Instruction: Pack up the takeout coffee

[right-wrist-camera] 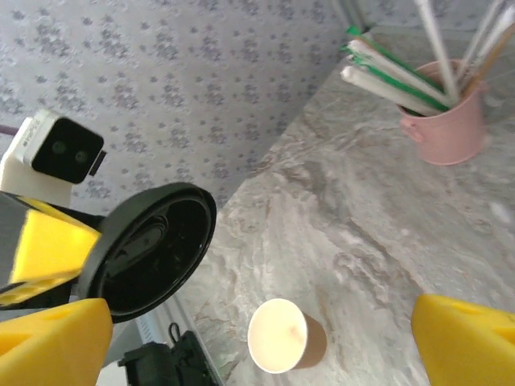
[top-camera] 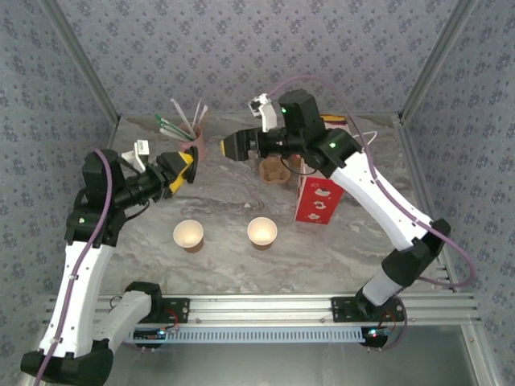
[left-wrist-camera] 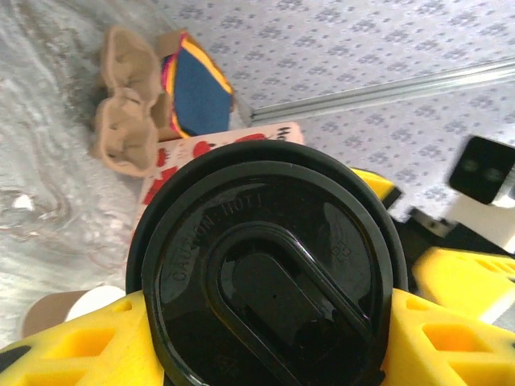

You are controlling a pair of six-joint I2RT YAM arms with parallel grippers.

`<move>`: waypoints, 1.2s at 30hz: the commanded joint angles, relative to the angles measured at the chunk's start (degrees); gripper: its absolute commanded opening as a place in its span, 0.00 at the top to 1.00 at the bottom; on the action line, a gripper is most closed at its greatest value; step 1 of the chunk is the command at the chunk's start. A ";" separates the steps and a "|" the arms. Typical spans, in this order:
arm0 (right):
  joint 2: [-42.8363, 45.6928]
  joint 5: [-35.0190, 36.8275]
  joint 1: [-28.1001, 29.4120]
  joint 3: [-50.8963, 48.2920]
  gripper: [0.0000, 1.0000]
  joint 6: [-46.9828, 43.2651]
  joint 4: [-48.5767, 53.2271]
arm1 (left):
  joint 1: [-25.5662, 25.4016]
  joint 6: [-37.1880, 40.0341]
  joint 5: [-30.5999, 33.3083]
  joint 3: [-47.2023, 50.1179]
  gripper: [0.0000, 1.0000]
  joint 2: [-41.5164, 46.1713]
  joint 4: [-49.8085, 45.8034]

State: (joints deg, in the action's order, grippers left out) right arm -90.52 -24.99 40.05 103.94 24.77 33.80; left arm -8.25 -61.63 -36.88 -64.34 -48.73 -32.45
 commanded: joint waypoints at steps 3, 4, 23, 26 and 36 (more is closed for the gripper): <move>5.68 8.60 -0.85 -2.81 0.00 -3.43 6.80 | -0.55 7.63 2.86 -1.03 0.43 1.22 -8.18; 6.40 9.26 -0.91 -3.51 0.00 -3.42 7.05 | -0.92 8.28 3.19 -0.89 0.44 1.27 -8.86; 15.15 19.99 -1.56 -8.97 0.00 -4.01 10.92 | -24.92 16.80 28.68 -1.22 0.46 -5.28 -17.26; 17.00 21.47 -1.73 -10.22 0.00 -4.20 12.45 | -28.91 17.73 32.49 -1.62 0.47 -7.40 -17.74; 26.41 23.68 -2.18 -18.84 0.00 -5.02 16.97 | -39.59 19.85 40.67 -2.45 0.47 -15.81 -18.09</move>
State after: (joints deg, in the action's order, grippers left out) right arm -67.09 -2.22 38.11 87.46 20.91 47.90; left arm -45.82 -43.83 -0.40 -64.27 -62.83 -49.41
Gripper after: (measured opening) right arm 0.999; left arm 0.555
